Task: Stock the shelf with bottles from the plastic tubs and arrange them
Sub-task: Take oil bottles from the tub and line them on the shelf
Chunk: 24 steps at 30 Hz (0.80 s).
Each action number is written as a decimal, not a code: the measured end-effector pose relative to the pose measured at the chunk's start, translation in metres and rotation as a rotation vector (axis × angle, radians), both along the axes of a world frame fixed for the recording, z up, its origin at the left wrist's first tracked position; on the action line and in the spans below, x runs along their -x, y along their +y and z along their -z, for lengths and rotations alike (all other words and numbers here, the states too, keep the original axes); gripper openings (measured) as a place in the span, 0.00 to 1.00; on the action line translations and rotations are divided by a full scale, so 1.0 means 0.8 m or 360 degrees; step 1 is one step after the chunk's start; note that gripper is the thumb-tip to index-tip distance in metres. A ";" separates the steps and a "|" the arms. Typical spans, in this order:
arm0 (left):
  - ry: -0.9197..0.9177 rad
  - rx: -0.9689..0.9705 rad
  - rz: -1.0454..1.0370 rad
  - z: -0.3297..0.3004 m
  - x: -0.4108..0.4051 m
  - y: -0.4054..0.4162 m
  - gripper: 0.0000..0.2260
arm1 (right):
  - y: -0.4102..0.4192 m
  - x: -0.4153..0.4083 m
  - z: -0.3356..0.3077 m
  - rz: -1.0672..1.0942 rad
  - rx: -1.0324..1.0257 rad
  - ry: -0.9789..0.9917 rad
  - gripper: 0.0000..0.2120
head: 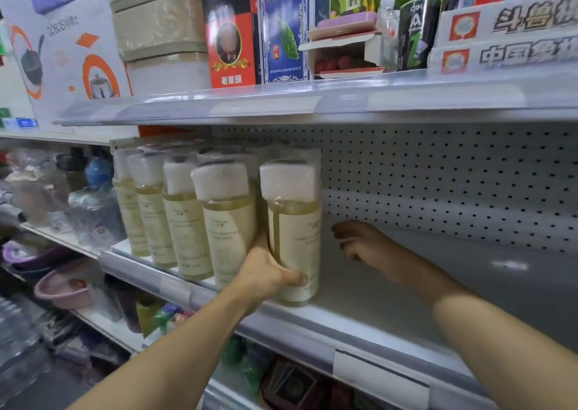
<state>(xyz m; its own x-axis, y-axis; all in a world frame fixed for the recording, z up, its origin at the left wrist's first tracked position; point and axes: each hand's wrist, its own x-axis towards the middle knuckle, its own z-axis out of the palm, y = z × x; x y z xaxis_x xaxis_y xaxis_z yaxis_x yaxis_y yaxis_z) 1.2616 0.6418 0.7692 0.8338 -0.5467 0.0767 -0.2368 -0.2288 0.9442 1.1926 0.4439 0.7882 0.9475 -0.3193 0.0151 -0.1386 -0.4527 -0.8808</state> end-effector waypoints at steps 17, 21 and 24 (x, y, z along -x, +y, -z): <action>-0.0765 -0.0957 -0.0165 -0.023 0.033 0.049 0.24 | 0.085 -0.001 0.022 0.0113 0.0089 -0.0183 0.30; -0.0890 -0.1160 -0.0295 -0.034 0.031 0.080 0.20 | 0.101 -0.024 0.023 0.0253 0.0013 -0.0243 0.31; -0.0919 -0.1248 -0.0307 -0.034 0.027 0.097 0.19 | 0.110 -0.047 0.028 0.0445 0.0110 -0.0257 0.37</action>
